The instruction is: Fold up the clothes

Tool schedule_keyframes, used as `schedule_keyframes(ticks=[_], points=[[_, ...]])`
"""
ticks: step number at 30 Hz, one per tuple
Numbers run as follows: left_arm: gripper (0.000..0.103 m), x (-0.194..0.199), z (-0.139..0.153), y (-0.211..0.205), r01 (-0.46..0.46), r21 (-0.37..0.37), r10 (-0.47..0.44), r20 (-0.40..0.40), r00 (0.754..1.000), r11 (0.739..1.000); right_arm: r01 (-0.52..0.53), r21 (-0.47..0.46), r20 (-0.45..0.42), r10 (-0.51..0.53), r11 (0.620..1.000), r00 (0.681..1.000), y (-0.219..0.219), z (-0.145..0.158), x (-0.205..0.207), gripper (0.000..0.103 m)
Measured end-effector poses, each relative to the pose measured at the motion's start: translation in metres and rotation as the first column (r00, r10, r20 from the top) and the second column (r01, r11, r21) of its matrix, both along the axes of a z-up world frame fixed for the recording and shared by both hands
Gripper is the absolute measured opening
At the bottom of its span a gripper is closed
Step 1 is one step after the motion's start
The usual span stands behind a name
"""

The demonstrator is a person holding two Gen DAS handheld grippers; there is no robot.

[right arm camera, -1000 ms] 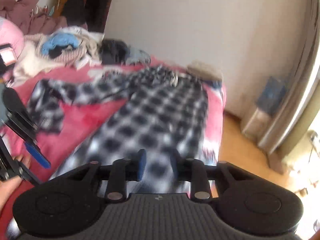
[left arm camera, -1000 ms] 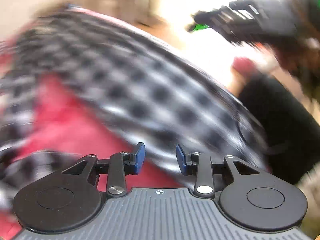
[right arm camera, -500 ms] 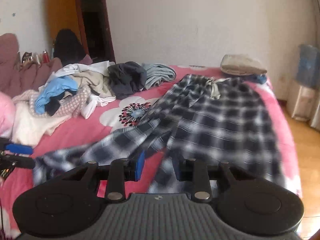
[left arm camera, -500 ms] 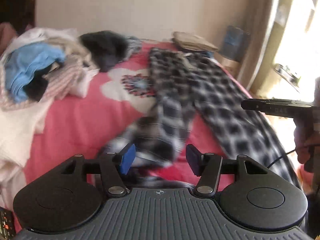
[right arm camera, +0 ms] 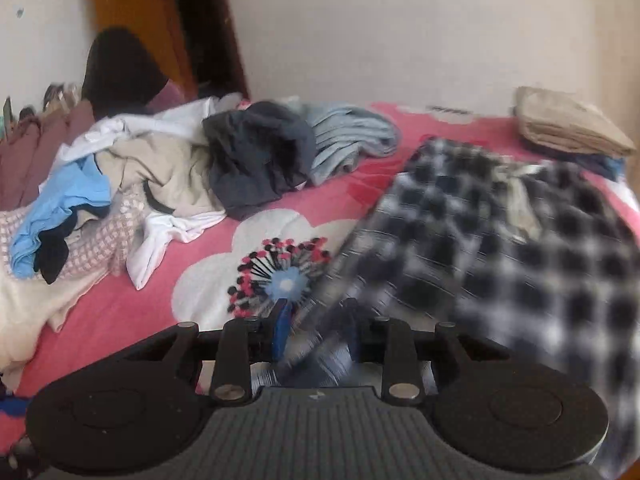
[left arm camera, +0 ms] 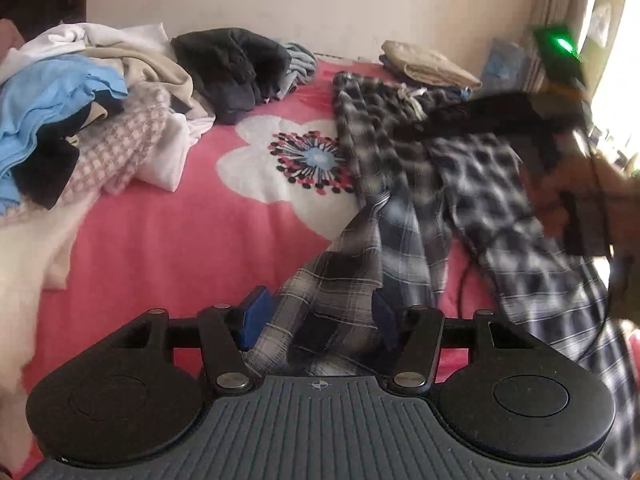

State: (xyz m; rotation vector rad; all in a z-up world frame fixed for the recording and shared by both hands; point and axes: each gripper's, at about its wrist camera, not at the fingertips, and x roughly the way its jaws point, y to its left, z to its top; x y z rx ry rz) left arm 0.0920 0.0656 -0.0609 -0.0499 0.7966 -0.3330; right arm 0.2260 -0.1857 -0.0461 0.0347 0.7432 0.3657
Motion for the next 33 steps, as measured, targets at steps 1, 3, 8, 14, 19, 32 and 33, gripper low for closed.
schedule_keyframes(ticks=[1,3,8,14,19,32,33], points=[[0.056,0.003,-0.002,0.000,0.005,0.003,-0.005,-0.002,1.000,1.000,-0.014,-0.015,-0.007,0.014,1.000,1.000,0.007,-0.003,0.010,0.030],[0.056,0.009,-0.005,-0.001,0.014,0.009,-0.014,-0.005,1.000,1.000,-0.040,-0.049,-0.029,0.039,0.998,0.999,0.021,-0.011,0.028,0.030],[0.056,0.023,-0.024,0.004,0.020,0.013,-0.019,-0.077,0.997,1.000,0.006,-0.166,-0.076,-0.019,0.986,0.997,0.045,-0.036,0.063,0.032],[0.055,0.027,-0.046,0.012,0.015,-0.010,-0.016,-0.121,0.992,1.000,0.165,-0.115,-0.077,-0.175,0.980,0.982,0.023,-0.046,0.085,0.032],[0.036,0.021,-0.047,0.011,0.037,-0.021,-0.040,-0.110,0.993,0.999,0.163,-0.064,-0.032,-0.165,0.985,0.986,0.012,-0.038,0.101,0.032],[0.005,0.002,-0.039,0.015,0.055,-0.153,-0.063,-0.048,0.997,0.987,0.087,-0.167,-0.069,-0.100,0.982,0.993,0.038,-0.054,0.137,0.004],[0.004,0.000,-0.037,0.015,0.062,-0.165,-0.069,-0.038,0.997,0.984,0.098,-0.141,-0.060,-0.107,0.985,0.992,0.035,-0.050,0.136,0.003]])
